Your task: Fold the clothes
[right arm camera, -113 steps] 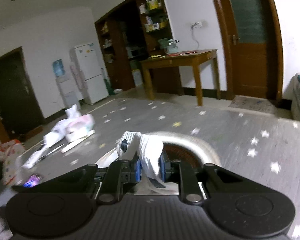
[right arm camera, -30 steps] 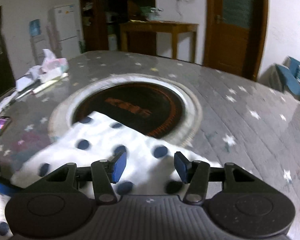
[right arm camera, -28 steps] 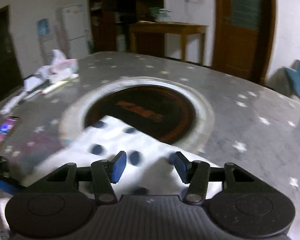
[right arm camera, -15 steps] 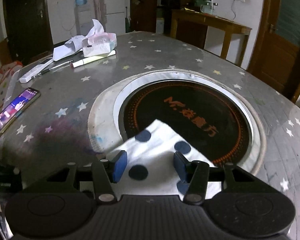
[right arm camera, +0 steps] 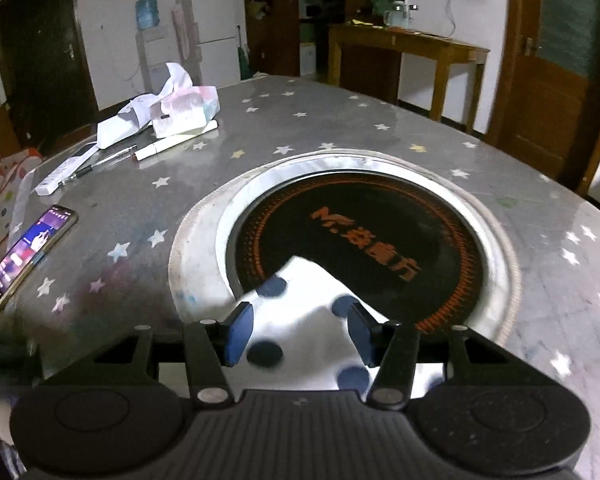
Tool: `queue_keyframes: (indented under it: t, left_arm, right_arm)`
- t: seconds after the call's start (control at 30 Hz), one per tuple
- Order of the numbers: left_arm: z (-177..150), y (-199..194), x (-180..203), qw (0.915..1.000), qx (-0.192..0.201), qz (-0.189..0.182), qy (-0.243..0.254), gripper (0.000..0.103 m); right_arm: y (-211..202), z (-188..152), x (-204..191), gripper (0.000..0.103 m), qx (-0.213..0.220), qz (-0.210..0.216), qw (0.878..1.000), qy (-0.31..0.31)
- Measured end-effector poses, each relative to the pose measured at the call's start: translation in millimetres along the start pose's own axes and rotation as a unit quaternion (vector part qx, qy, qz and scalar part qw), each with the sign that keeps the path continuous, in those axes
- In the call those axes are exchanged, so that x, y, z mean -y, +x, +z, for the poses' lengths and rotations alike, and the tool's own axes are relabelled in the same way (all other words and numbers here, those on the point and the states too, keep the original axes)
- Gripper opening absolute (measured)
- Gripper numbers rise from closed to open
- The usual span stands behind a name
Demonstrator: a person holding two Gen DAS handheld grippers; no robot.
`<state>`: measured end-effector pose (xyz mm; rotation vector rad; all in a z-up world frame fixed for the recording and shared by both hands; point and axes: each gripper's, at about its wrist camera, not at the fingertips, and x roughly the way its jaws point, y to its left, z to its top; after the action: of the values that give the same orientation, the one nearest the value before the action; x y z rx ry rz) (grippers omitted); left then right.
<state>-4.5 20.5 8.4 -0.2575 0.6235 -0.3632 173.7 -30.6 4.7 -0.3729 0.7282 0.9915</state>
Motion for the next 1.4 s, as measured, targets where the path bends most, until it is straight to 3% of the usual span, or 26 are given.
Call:
queue_keyframes:
  t: [0.2, 0.33, 0.6, 0.73, 0.97, 1.13, 1.4]
  left_arm:
    - [5.5, 4.2, -14.7, 0.9996, 0.002, 0.015, -0.022, 0.074]
    - [4.0, 8.3, -18.4, 0.9996, -0.008, 0.02, -0.018, 0.074]
    - [-2.3, 12.2, -16.9, 0.9994, -0.019, 0.027, -0.008, 0.074]
    - [-0.8, 7.2, -16.9, 0.9994, -0.015, 0.03, -0.003, 0.074]
    - [-2.7, -23.0, -11.6, 0.9989, 0.008, 0.044, 0.016, 0.087]
    - [-14.3, -36.0, -10.6, 0.9981, -0.008, 0.052, 0.033, 0.091]
    - [-34.8, -30.3, -1.5, 0.9925, -0.047, 0.06, 0.095, 0.095]
  right_arm:
    - [-34.8, -29.8, 11.2, 0.053, 0.004, -0.003, 0.999, 0.035]
    - [-55.6, -59.1, 5.1, 0.053, 0.005, 0.009, 0.999, 0.045]
    - [-78.7, -101.1, -4.3, 0.054, 0.011, -0.006, 0.999, 0.05]
    - [-86.8, -97.9, 3.8, 0.054, 0.019, -0.01, 0.998, 0.057]
    - [-72.5, -68.3, 40.6, 0.054, 0.041, -0.04, 0.994, 0.09]
    - [-58.5, -45.7, 68.2, 0.06, 0.056, -0.064, 0.99, 0.114]
    - [-17.3, -36.5, 96.3, 0.06, -0.004, -0.051, 0.988, 0.143]
